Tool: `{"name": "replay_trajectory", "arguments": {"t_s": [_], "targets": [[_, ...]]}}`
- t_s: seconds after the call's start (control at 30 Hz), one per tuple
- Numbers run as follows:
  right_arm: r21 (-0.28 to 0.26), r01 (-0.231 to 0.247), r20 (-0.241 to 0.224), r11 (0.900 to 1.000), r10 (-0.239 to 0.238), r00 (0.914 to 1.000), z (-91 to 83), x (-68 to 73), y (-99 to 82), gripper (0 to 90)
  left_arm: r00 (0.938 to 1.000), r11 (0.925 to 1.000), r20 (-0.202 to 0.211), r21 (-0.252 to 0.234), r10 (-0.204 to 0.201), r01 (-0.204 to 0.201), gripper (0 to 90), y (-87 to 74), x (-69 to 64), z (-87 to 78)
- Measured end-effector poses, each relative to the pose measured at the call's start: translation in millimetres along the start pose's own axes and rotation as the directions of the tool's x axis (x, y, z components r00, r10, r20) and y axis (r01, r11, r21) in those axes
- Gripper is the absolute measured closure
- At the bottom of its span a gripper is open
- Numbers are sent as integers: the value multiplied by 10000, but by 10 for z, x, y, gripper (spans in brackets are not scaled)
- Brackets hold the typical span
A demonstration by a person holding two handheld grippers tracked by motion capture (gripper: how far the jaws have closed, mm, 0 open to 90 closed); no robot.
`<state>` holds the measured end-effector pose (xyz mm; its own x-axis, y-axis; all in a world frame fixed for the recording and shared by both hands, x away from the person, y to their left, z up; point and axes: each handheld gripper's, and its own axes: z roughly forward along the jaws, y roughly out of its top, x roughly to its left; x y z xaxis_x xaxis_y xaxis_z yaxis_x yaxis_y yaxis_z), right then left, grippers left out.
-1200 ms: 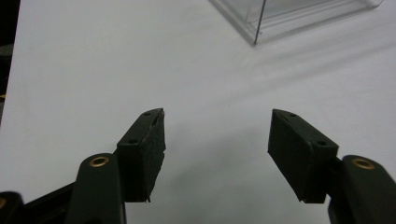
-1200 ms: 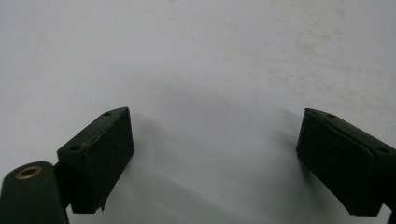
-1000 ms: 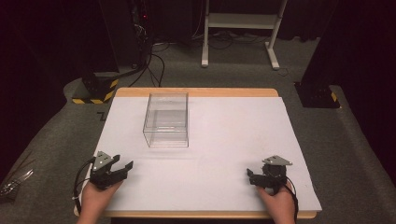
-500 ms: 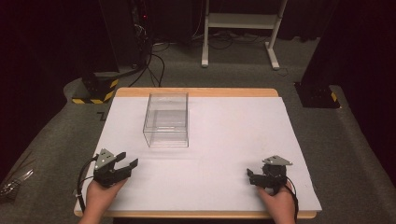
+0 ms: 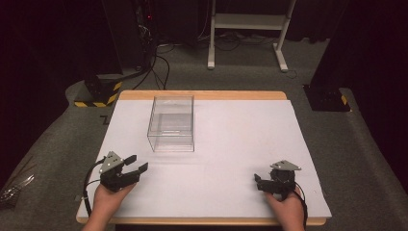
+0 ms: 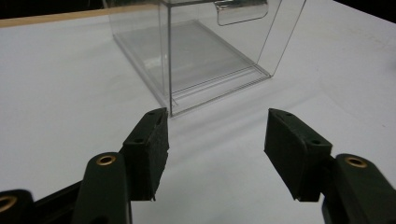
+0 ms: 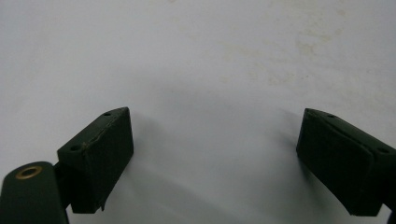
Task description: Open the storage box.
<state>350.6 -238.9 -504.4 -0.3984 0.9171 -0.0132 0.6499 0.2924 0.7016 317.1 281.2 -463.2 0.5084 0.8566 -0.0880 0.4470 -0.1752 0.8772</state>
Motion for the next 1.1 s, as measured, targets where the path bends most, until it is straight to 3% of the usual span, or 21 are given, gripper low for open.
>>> {"name": "replay_trajectory", "arguments": {"t_s": [0.2,0.57,0.67,0.83,1.1], "targets": [[-16,-5,-9,10000,5,10000,1,-1,0,108,9988,9992,293,29,401,-402,400,47,-53,27],[-16,-6,-7,10000,6,10000,1,0,-1,108,9979,9993,526,-77,373,-369,394,145,-66,255],[-20,-7,-14,10000,7,10000,1,-2,-1,108,9964,9998,839,-212,81,-63,394,172,-49,331],[-22,-14,-13,10000,14,10000,0,-2,-1,109,9969,9990,701,-240,-350,367,402,221,-10,426],[-10,-2,-29,10000,2,10000,2,-3,1,108,9976,9995,675,-240,-165,182,392,285,-31,537]]}}
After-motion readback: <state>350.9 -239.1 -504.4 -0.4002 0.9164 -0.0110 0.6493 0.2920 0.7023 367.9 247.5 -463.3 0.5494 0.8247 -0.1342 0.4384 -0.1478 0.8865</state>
